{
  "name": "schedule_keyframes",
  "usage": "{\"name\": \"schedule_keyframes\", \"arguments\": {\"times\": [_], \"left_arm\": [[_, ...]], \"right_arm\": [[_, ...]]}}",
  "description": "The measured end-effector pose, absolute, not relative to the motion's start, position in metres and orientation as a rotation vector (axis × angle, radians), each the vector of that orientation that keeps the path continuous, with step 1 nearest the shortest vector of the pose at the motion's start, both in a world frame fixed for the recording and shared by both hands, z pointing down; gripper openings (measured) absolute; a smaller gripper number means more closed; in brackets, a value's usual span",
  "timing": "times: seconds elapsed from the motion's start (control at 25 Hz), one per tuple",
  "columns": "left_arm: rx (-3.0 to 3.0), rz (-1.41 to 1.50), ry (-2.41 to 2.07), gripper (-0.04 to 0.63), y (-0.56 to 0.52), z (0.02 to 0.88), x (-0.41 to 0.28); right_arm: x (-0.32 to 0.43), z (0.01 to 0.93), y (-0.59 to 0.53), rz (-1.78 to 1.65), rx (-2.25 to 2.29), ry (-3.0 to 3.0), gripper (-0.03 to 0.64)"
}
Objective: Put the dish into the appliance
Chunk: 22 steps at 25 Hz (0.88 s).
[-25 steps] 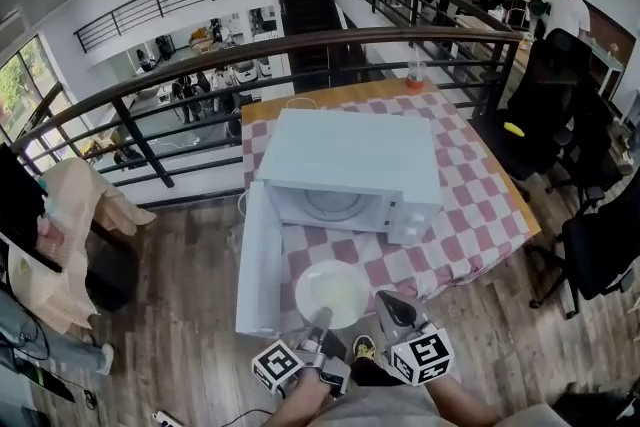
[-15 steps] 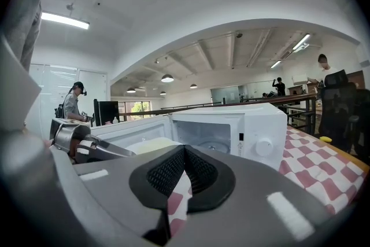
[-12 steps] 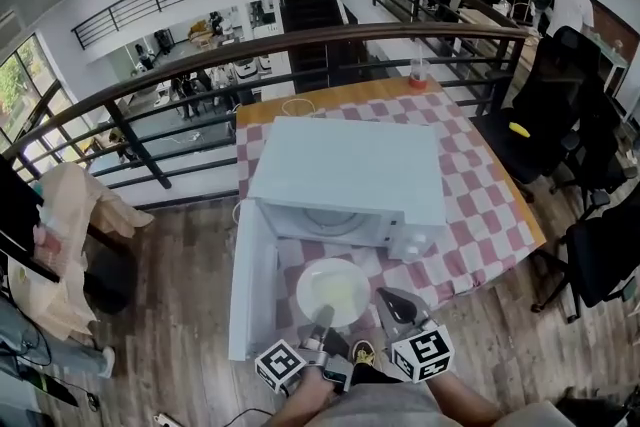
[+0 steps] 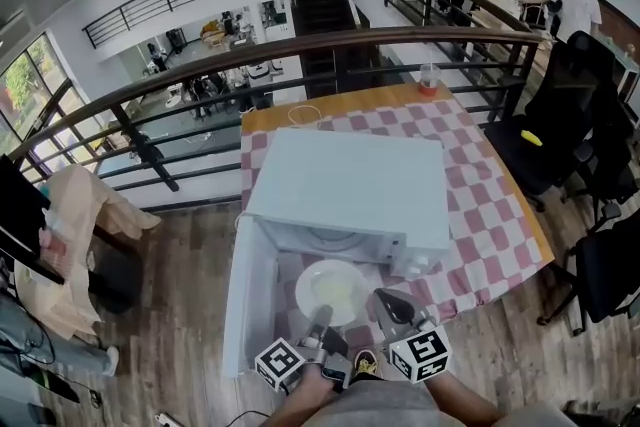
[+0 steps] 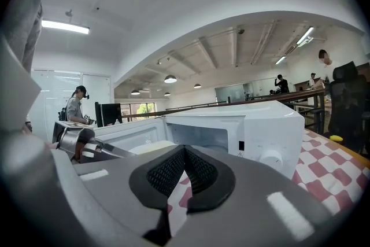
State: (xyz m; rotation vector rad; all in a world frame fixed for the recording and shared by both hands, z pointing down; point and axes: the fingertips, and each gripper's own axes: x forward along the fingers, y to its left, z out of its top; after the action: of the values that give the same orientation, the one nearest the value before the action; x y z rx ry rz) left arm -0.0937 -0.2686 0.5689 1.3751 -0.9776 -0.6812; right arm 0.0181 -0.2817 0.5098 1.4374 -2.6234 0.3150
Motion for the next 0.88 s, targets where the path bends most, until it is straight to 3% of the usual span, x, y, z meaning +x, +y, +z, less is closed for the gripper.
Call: {"name": "schedule_keyframes", "arguments": {"times": [0.88], "left_arm": [[1.356, -0.732, -1.069, 0.028, -0.327, 0.578, -0.095]], "right_arm": [[0.006, 0.514, -0.331, 0.285, 1.292, -2.727, -0.002]]}}
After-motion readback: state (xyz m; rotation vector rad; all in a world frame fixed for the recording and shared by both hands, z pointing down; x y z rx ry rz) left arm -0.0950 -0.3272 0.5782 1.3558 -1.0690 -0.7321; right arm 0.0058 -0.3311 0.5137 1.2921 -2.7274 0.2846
